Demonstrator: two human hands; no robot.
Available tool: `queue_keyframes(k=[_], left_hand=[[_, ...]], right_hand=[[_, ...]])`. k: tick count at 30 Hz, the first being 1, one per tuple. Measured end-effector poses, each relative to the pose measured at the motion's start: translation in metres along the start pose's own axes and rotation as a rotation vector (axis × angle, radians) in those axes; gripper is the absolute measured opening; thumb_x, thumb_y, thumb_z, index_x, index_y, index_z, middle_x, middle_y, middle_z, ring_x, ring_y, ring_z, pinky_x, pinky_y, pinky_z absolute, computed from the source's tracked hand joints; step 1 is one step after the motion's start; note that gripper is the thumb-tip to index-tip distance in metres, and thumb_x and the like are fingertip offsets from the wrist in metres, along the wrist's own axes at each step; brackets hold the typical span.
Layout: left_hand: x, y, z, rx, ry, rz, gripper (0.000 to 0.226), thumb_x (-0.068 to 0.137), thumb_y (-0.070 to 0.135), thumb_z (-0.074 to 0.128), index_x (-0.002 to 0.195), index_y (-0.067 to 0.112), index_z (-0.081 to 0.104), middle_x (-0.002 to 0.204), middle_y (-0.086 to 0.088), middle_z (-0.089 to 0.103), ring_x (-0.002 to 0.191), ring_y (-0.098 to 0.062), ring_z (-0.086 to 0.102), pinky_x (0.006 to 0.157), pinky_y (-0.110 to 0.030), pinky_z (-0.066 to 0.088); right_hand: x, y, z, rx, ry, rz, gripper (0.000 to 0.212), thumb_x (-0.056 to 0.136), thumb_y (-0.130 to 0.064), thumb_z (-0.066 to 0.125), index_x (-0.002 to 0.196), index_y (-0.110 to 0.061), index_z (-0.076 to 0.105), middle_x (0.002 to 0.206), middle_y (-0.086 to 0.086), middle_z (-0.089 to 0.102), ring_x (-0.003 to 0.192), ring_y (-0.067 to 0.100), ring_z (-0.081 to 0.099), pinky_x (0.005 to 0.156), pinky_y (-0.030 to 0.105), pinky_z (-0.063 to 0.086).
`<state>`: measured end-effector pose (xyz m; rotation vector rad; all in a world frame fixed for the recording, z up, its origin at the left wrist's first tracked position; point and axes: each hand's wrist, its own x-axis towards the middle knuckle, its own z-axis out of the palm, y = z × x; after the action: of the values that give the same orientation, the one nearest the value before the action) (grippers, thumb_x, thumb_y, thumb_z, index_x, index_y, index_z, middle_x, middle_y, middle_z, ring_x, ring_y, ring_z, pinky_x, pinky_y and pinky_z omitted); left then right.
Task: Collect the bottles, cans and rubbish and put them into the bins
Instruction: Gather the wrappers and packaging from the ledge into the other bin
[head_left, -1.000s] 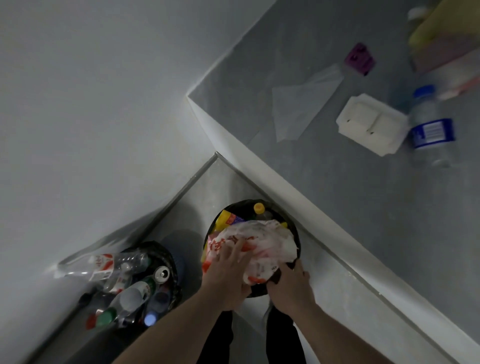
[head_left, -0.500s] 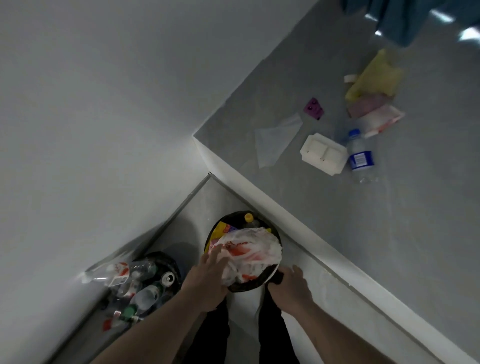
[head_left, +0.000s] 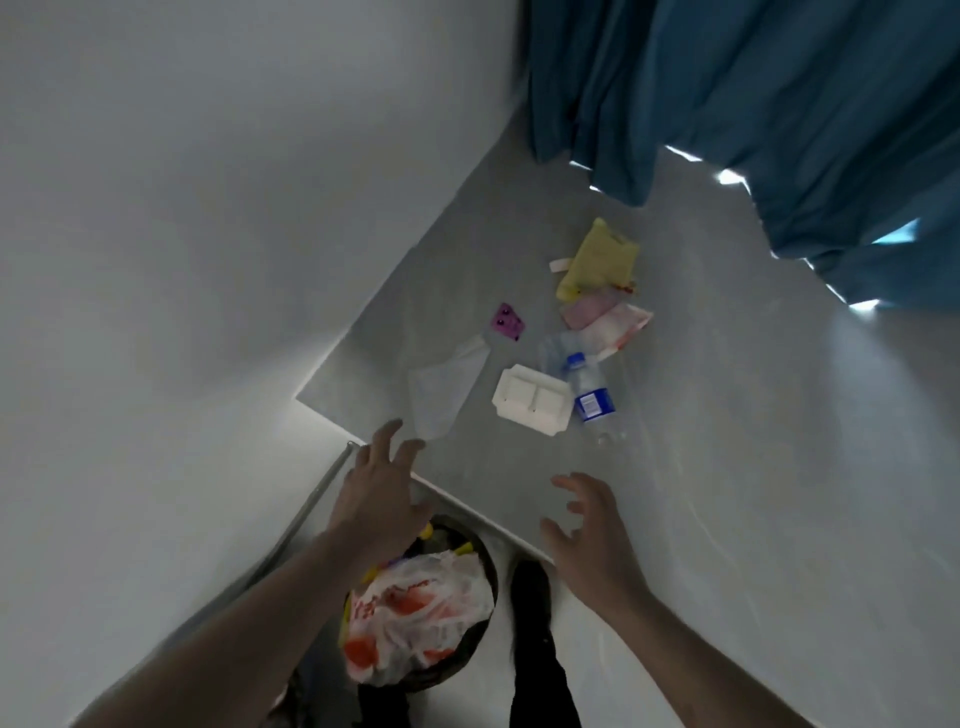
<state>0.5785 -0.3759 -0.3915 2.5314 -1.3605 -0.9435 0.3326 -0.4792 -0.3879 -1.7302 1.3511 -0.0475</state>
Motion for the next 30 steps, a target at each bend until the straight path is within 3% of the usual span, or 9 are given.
queue_keyframes(k=[6,11,15,21,26,28,30], left_hand=[[0.106,0.075,0.003,-0.058,0.032,-0.144,0.094,0.077,0.053,0.075,0.154,0.028,0.029,0.164,0.000,0.005,0.149,-0.032,0.018,0.116,-0.052,0.034],[0.176,0.109,0.024,-0.042,-0.043,-0.307,0.126,0.064,0.067,0.080,0.160,0.028,0.008,0.168,-0.004,-0.012,0.154,-0.037,-0.002,0.121,-0.060,0.019],[0.212,0.113,0.049,-0.098,-0.127,-0.444,0.153,0.049,0.074,0.085,0.159,0.030,-0.012,0.166,-0.002,-0.026,0.153,-0.040,-0.014,0.118,-0.069,0.010],[0.230,0.118,0.080,-0.075,-0.091,-0.491,0.163,0.042,0.082,0.081,0.156,0.030,-0.024,0.163,0.000,-0.034,0.152,-0.041,-0.019,0.115,-0.068,0.023],[0.230,0.116,0.081,-0.093,-0.045,-0.483,0.159,0.045,0.076,0.085,0.158,0.031,-0.017,0.165,0.004,-0.028,0.153,-0.039,-0.015,0.116,-0.064,0.030],[0.232,0.116,0.080,-0.091,-0.035,-0.487,0.159,0.045,0.075,0.087,0.158,0.031,-0.016,0.165,0.005,-0.029,0.154,-0.038,-0.015,0.116,-0.062,0.032],[0.232,0.117,0.080,-0.087,-0.030,-0.490,0.159,0.045,0.073,0.088,0.158,0.031,-0.015,0.165,0.006,-0.028,0.154,-0.037,-0.015,0.115,-0.061,0.034]], right_hand=[[0.106,0.011,-0.074,0.006,0.159,-0.073,0.053,0.080,-0.007,0.075,0.121,-0.032,0.054,0.124,-0.010,0.043,0.103,0.012,0.058,0.092,0.041,0.055],[0.205,0.012,-0.130,-0.119,0.211,-0.076,0.063,0.080,-0.014,0.079,0.137,-0.017,0.052,0.139,0.005,0.046,0.123,0.026,0.054,0.103,0.042,0.049],[0.286,0.008,-0.153,-0.271,0.163,-0.083,0.089,0.077,-0.025,0.084,0.152,-0.019,0.035,0.153,0.012,0.036,0.137,0.034,0.042,0.109,0.043,0.041],[0.383,-0.012,-0.150,-0.424,0.001,-0.030,0.132,0.065,-0.055,0.088,0.160,-0.031,-0.001,0.168,0.008,-0.003,0.152,0.038,0.008,0.119,0.053,0.027],[0.428,-0.024,-0.132,-0.585,-0.132,-0.051,0.149,0.058,-0.062,0.089,0.158,-0.032,-0.017,0.167,0.003,-0.022,0.154,0.038,-0.008,0.120,0.063,0.012],[0.439,-0.027,-0.130,-0.663,-0.178,-0.099,0.152,0.057,-0.064,0.089,0.158,-0.031,-0.020,0.167,0.000,-0.021,0.154,0.037,-0.005,0.120,0.065,0.011],[0.445,-0.026,-0.132,-0.750,-0.211,-0.134,0.156,0.051,-0.068,0.089,0.158,-0.029,-0.017,0.168,-0.001,-0.011,0.152,0.038,0.010,0.117,0.063,0.021]])
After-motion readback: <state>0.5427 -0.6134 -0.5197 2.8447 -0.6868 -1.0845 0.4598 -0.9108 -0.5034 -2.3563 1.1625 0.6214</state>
